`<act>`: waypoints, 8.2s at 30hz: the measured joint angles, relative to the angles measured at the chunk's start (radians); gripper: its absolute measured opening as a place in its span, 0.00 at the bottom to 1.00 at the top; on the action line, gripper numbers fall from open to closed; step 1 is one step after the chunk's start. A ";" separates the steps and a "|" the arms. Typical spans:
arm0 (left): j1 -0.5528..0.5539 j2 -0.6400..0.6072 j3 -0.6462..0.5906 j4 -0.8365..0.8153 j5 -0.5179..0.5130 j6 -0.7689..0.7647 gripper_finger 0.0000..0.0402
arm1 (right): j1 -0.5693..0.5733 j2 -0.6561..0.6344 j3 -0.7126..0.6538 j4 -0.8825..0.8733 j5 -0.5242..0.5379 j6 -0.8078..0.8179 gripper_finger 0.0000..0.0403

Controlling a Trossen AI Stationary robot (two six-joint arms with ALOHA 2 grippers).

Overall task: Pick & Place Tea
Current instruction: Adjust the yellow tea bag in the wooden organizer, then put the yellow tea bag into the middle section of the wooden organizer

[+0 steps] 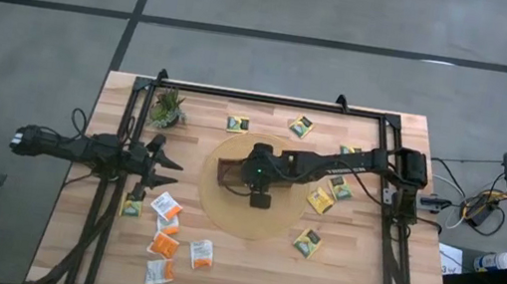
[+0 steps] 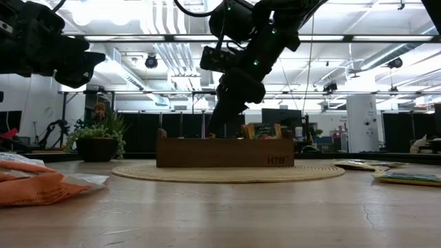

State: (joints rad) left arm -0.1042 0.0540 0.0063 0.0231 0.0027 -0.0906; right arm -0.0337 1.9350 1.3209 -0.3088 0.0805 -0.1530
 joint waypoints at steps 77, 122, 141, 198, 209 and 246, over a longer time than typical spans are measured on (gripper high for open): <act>0.000 0.000 0.000 0.000 0.000 0.000 0.42 | -0.037 0.001 -0.066 0.192 0.388 -0.325 0.02; 0.000 0.000 0.000 0.000 0.000 0.000 0.42 | -0.053 -0.076 -0.083 0.140 0.320 -0.233 0.40; 0.000 0.000 0.000 0.000 0.000 0.000 0.42 | 0.001 -0.257 -0.083 -0.164 0.309 0.010 0.45; 0.000 0.000 0.000 0.000 0.000 0.000 0.42 | 0.437 -0.345 -0.559 -0.200 -0.052 0.833 0.45; 0.000 0.000 0.000 0.000 0.000 0.000 0.42 | 0.436 -0.291 -0.572 -0.201 -0.012 0.803 0.35; 0.000 0.004 0.000 0.000 0.000 0.000 0.42 | 0.325 -0.067 -0.074 -0.174 0.944 -0.154 0.03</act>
State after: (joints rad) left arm -0.1042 0.0578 0.0063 0.0235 0.0025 -0.0902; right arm 0.2912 1.8679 1.2472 -0.4825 1.0245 -0.3072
